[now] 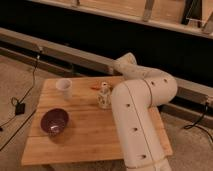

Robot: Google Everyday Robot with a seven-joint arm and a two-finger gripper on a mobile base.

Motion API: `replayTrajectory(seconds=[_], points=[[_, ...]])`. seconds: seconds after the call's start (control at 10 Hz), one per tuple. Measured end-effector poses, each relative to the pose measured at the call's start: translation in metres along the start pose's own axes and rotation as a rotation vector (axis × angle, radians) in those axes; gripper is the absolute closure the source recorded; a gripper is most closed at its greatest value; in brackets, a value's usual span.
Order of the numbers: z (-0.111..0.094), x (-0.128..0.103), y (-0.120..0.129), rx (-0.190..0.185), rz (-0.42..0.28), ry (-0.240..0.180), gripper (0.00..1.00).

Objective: Place the eraser on the white sponge

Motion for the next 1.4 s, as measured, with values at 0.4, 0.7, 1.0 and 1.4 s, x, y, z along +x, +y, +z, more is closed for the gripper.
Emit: replayTrajectory(seconds=[0.4, 0.7, 1.0, 1.4], points=[[-0.016, -0.003, 0.013, -0.139, 0.114, -0.032, 0.35], [-0.022, -0.012, 0.002, -0.272, 0.21, -0.045, 0.35], [-0.016, -0.011, -0.017, -0.409, 0.294, -0.014, 0.35], [-0.003, -0.005, -0.026, -0.552, 0.32, 0.03, 0.35]])
